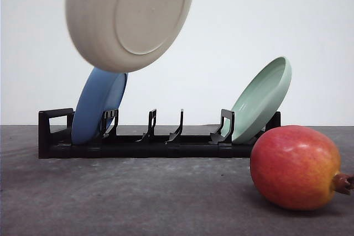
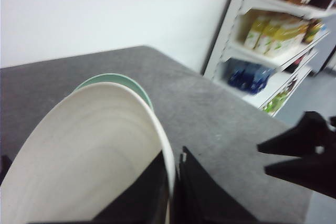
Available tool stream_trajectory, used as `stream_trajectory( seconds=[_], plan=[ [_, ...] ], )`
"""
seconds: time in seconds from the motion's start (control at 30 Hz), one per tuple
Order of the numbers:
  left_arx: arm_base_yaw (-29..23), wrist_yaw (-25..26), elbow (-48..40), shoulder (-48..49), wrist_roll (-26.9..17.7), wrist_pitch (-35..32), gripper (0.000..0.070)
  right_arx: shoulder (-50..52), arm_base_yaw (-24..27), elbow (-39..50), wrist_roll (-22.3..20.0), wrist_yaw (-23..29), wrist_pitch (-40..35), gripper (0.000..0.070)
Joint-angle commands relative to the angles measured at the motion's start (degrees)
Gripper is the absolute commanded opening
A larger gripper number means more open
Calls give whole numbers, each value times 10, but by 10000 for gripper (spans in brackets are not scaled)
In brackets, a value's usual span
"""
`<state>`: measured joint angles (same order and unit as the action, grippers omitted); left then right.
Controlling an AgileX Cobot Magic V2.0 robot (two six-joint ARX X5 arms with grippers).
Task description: Place pomegranate in white plate
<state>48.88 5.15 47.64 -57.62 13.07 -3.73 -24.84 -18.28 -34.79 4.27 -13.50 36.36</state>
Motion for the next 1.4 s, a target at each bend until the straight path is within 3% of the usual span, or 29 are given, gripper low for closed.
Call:
stream_trajectory(
  seconds=[0.0, 0.23, 0.37, 0.7, 1.03, 1.17, 1.37],
  plan=[
    [8, 7, -28, 22, 13, -31, 10, -1, -2, -8, -2, 0, -7, 310],
    [10, 9, -154, 120, 60, -110, 9, -1, -2, -8, 4, 0, -7, 310],
    [11, 16, -181, 138, 58, -93, 9, -1, -2, -8, 12, 0, -7, 310],
    [11, 72, -182, 96, -125, -31, 10, -1, -2, -8, 13, 0, -7, 310],
    [36, 73, -182, 14, -295, -26, 10, -1, -2, -8, 13, 0, -7, 310],
    [56, 54, -182, -28, -329, -25, 10, -1, -2, -8, 13, 0, -7, 310],
    [84, 2, -182, -88, -333, -25, 10, -1, -2, -8, 13, 0, -7, 310]
  ],
)
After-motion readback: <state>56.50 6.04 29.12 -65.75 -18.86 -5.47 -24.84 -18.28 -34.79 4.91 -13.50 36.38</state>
